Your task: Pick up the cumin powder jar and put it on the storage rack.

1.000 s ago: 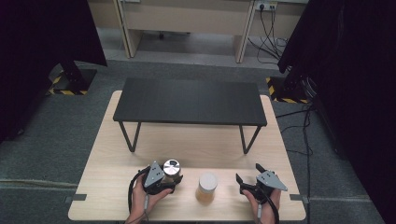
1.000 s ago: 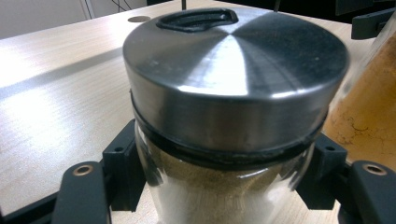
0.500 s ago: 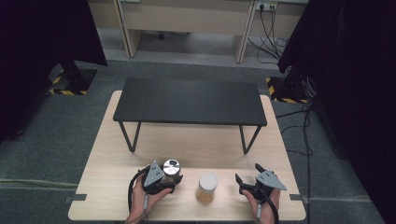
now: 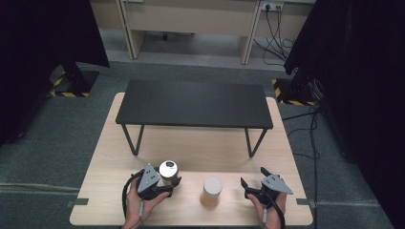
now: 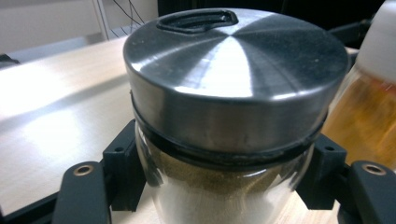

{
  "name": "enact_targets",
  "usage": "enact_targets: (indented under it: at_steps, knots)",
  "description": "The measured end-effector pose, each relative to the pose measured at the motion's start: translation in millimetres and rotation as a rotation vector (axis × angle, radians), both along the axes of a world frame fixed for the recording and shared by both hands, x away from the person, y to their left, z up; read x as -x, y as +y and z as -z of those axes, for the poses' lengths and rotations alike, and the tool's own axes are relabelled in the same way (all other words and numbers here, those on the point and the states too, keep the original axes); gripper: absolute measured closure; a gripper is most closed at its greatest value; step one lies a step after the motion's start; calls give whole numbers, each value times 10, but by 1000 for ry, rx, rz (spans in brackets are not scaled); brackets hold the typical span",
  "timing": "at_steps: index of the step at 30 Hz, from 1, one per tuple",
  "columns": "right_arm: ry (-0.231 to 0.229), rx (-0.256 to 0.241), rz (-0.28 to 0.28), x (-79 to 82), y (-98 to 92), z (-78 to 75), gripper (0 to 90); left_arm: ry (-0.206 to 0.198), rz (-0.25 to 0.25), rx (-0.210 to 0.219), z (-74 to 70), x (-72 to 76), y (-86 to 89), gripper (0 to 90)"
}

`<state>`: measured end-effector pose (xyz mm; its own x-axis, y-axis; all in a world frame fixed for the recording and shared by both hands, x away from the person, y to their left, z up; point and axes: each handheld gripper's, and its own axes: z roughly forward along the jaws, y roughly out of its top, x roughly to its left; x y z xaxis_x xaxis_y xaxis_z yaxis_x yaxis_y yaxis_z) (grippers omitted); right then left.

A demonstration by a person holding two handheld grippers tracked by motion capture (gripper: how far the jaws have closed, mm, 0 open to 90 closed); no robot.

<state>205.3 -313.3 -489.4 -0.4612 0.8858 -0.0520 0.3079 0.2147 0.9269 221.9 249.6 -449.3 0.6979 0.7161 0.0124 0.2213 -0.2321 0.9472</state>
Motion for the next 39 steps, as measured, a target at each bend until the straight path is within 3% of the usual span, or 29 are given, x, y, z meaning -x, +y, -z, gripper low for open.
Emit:
enact_targets:
  at_steps: [3, 8, 22, 30, 39]
  knots:
    - [-1, 1, 0, 1, 2, 0, 95, -14, -2, 5, -131, 96, 33, 305]
    - [-1, 3, -1, 0, 2, -1, 95, -29, -9, 2, -229, 173, 35, 305]
    - [-1, 4, -2, 3, 5, -1, 95, -22, -21, 17, -309, 216, 44, 305]
    - [1, -9, 0, 2, -8, 4, 95, -43, -38, 14, -552, 270, 29, 305]
    - [3, -9, 1, -3, -9, 1, 95, -80, -40, 4, -924, 297, 53, 305]
